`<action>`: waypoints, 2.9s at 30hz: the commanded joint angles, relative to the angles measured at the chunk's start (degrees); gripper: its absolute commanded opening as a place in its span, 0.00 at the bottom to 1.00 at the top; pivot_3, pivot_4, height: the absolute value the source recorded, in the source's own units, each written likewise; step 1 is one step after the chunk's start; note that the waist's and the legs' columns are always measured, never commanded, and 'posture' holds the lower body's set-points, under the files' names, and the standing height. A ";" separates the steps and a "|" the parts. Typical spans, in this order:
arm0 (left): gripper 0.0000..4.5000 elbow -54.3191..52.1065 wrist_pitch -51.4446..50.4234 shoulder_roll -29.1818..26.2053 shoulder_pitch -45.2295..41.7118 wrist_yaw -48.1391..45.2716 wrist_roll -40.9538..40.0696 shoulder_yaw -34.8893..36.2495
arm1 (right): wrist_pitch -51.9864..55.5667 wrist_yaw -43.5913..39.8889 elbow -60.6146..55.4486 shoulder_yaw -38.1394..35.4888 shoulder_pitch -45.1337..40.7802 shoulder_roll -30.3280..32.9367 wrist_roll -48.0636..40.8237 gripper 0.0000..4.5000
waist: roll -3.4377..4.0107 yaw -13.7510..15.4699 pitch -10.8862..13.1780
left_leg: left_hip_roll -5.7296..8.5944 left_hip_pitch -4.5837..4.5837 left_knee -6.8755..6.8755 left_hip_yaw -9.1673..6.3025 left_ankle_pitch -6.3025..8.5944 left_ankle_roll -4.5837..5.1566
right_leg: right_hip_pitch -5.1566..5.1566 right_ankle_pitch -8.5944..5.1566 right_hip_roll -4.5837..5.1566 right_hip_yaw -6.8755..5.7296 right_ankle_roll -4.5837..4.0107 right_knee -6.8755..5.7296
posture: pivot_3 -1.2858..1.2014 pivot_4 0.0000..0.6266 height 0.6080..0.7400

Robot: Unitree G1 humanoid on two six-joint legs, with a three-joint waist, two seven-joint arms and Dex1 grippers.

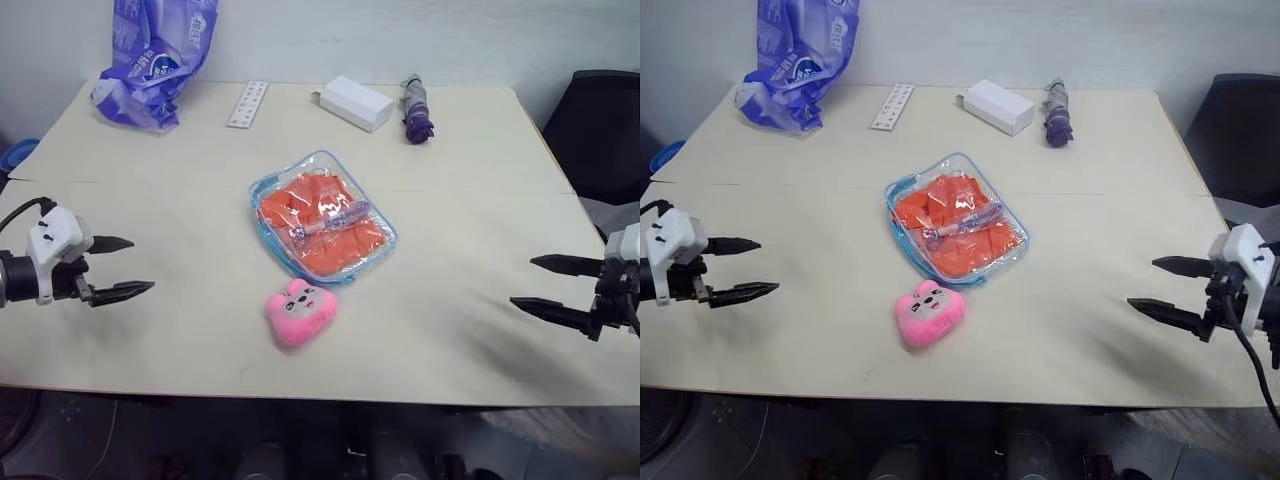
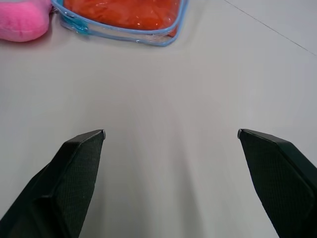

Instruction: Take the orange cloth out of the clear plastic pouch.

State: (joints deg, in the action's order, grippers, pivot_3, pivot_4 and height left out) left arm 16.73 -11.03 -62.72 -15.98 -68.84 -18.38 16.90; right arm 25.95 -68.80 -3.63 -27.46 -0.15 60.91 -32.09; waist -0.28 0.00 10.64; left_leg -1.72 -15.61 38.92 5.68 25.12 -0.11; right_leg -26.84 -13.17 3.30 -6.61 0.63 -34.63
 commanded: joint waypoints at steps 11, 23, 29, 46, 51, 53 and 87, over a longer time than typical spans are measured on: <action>0.99 -3.37 -1.55 1.41 0.37 2.83 -0.44 0.92 | -1.35 5.19 -2.78 -2.11 -0.59 -2.08 0.46 1.00 | -0.02 -0.11 0.00 | 0.07 -0.56 0.23 0.17 -0.13 -0.19 | -0.68 0.02 0.01 0.15 0.01 -0.40 | 0.52 0.24 1.00; 0.99 -6.69 -9.36 2.54 -0.56 2.92 -3.58 1.59 | 1.25 6.88 -3.95 -2.67 -0.29 -2.42 -1.40 1.00 | -0.02 -0.04 0.00 | 0.08 -0.55 0.24 0.20 -0.13 -0.17 | -0.66 0.02 -0.01 0.19 0.01 -0.44 | 0.52 0.24 1.00; 0.99 -13.78 -16.86 7.62 -5.86 5.45 -8.98 -0.75 | 3.70 9.52 -8.23 -2.36 -1.52 -3.53 -3.46 1.00 | -0.03 0.01 0.00 | 0.12 -0.58 0.27 0.24 -0.14 -0.18 | -0.61 0.02 -0.02 0.26 0.01 -0.51 | 0.52 0.24 1.00; 0.99 18.97 -0.64 39.11 -42.22 22.03 14.04 -29.15 | 16.33 36.29 -34.07 10.94 -11.49 -16.70 -6.59 1.00 | -0.14 1.11 -0.01 | 0.42 -0.82 0.81 0.51 -0.17 -0.27 | -0.58 0.05 -0.23 0.39 0.03 -0.97 | 0.52 0.24 1.00; 0.95 31.05 6.80 42.85 -46.87 21.45 18.58 -31.21 | 17.87 38.97 -36.78 13.00 -12.54 -18.16 -7.18 1.00 | -0.18 1.22 0.01 | 0.42 -0.95 0.91 0.60 -0.17 -0.26 | -0.61 0.05 -0.24 0.28 0.03 -0.95 | 0.52 0.24 1.00; 0.86 34.27 9.11 43.49 -47.96 21.89 19.93 -31.30 | 18.39 39.82 -37.59 13.32 -12.63 -18.53 -7.27 1.00 | -0.21 1.28 0.02 | 0.42 -0.95 0.94 0.57 -0.18 -0.25 | -0.62 0.05 -0.23 0.25 0.03 -0.95 | 0.52 0.24 1.00; 0.47 2.17 -23.90 15.39 -6.52 37.71 7.95 8.56 | 15.42 19.72 -26.66 21.22 -23.17 -15.97 -12.99 1.00 | -0.73 1.46 0.05 | 0.18 -0.92 1.13 -0.37 0.03 0.05 | -0.64 0.06 0.18 -0.23 -0.05 -0.99 | 0.52 0.24 1.00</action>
State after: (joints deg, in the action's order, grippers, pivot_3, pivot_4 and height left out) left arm 22.28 -35.84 -46.94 -23.02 -31.11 -9.28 24.26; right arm 42.58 -48.25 -30.36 -6.07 -22.33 45.07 -45.12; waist -1.01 1.46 10.69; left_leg -1.54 -16.55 40.05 5.33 25.16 -0.04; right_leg -27.49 -13.11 3.47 -6.85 0.59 -35.61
